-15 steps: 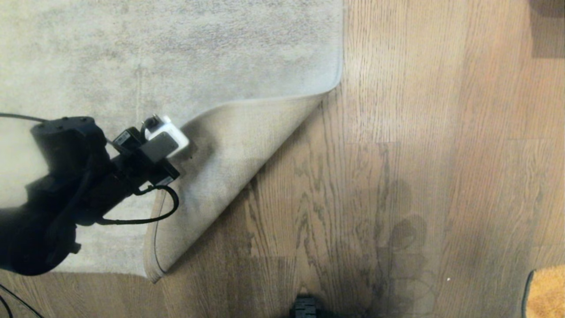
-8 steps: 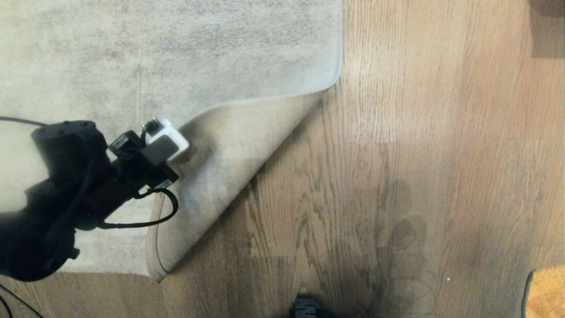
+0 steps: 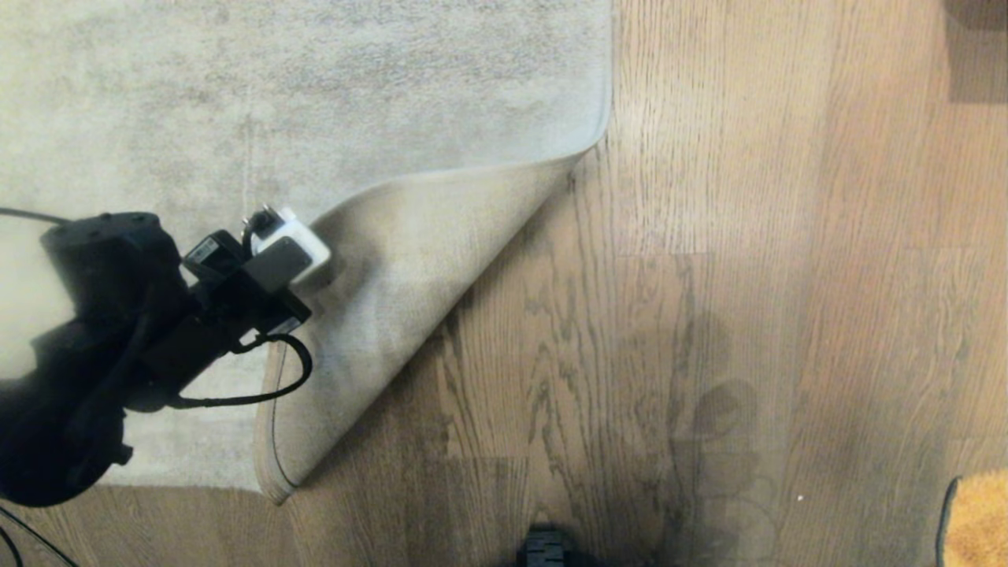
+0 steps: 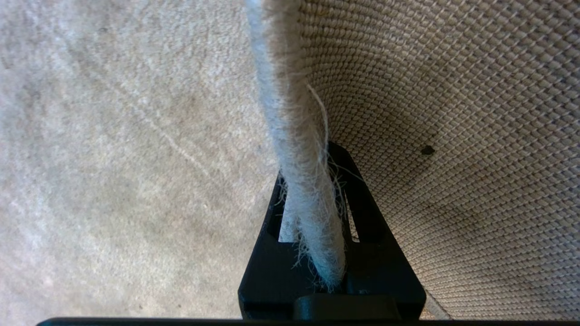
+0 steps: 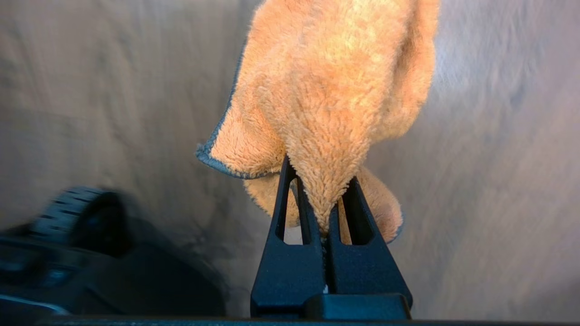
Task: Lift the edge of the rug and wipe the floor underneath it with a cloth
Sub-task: Lift up the carpet, then wipe the floor under the carpet with a rag
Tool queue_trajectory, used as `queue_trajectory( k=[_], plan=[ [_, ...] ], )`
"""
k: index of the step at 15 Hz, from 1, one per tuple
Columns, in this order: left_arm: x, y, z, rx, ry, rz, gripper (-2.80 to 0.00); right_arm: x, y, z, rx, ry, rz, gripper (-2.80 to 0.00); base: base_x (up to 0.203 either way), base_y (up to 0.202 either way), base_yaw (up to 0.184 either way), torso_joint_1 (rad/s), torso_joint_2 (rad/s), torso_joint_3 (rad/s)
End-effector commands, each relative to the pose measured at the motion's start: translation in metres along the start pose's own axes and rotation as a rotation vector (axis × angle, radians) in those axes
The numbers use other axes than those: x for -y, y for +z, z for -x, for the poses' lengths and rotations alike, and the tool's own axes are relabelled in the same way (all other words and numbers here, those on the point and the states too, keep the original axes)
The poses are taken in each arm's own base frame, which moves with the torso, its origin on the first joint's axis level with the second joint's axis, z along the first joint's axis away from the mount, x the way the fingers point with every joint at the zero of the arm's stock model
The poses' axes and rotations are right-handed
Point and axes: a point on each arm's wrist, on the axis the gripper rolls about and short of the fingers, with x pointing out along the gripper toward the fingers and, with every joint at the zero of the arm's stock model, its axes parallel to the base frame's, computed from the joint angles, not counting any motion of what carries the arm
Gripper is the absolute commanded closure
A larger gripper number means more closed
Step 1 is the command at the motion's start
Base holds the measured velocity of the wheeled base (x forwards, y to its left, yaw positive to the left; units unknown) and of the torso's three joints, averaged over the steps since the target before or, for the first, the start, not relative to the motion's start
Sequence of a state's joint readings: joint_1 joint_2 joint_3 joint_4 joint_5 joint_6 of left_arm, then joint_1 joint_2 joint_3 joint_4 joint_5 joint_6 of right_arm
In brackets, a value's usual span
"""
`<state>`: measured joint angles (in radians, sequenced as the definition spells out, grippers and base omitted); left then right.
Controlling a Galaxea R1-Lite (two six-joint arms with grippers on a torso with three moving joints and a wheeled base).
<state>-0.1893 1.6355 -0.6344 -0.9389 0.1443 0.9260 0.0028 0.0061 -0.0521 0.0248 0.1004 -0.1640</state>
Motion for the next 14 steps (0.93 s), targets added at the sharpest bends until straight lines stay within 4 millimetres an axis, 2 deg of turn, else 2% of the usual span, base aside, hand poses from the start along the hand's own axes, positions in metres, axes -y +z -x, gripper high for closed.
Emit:
queue_trajectory(
  k=[1,3,7,11,14],
  plan=[
    [0.0,-0.002,0.01,0.0,0.003,-0.004,0.0,0.003,0.02,-0.004,-0.024,0.041,-0.003,0.0,0.0,0.0,0.0,0.0,0.0,0.0],
    [0.003,-0.006,0.019,-0.01,-0.012,-0.006,0.0,0.007,0.04,-0.017,-0.076,0.08,-0.01,0.0,0.0,0.0,0.0,0.0,0.0,0.0],
    [0.004,-0.006,0.022,-0.008,-0.015,-0.006,0.0,0.014,0.073,-0.064,-0.137,0.216,-0.026,0.0,0.0,0.0,0.0,0.0,0.0,0.0],
    [0.005,-0.007,0.02,-0.014,-0.02,-0.006,0.0,0.014,0.081,-0.109,-0.164,0.404,-0.019,0.0,0.0,0.0,0.0,0.0,0.0,0.0],
    [0.005,-0.007,0.02,-0.015,-0.022,-0.006,0.0,-0.001,0.081,-0.145,-0.183,0.566,-0.012,0.0,0.0,0.0,0.0,0.0,0.0,0.0]
  ],
)
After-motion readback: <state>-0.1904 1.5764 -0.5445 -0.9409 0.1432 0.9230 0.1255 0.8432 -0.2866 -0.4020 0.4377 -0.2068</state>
